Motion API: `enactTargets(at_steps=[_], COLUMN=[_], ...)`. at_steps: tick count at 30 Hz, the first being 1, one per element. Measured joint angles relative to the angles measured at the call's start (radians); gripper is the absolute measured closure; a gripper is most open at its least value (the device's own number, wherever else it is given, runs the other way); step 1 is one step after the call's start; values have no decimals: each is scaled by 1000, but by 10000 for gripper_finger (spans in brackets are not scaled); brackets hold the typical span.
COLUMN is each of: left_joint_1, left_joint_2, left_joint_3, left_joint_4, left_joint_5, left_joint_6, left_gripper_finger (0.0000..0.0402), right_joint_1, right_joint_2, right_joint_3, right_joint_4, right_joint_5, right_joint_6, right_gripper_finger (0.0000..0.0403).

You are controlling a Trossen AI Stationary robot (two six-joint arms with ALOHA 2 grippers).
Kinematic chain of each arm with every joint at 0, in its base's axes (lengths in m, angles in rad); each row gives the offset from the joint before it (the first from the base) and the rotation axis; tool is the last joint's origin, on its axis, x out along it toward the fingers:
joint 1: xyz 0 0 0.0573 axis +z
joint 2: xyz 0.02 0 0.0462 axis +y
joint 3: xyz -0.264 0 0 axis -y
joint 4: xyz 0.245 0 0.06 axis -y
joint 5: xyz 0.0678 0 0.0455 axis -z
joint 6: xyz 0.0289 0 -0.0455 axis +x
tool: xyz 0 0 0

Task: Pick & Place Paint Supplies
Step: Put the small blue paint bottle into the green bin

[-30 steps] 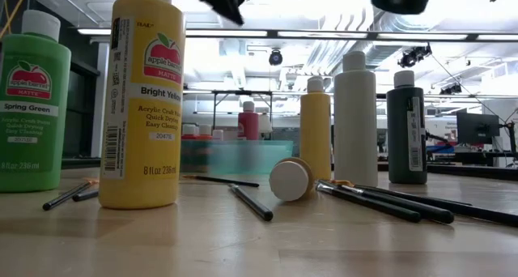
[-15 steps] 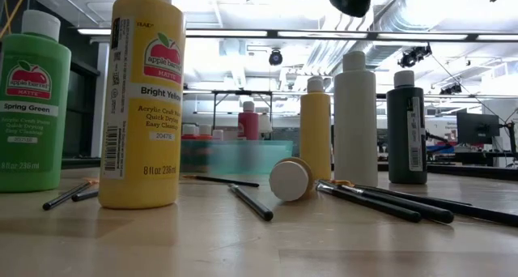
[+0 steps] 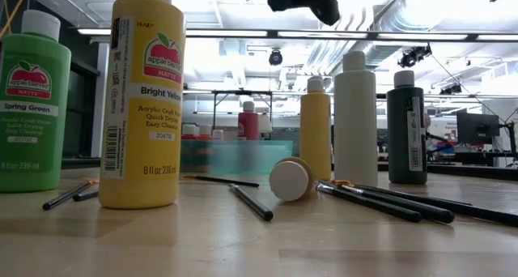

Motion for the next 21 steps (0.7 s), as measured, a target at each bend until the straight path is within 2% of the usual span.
enactTargets(at_steps=[6, 21], left_joint_1=[0, -4], left_joint_2=[6, 43], left_joint_3=[0, 0], left_joint_4=[69, 107], left_joint_5=[-7, -41], left_joint_6=[-49, -113], left_gripper_finger=[226, 226], right_joint_1=[-34, -43], right_joint_2=[0, 2], right_joint_3=[0, 0], right_joint_4=[8, 18], right_joint_5=[-47, -45], right_joint_6=[-33, -57], right_gripper_finger=[296, 296])
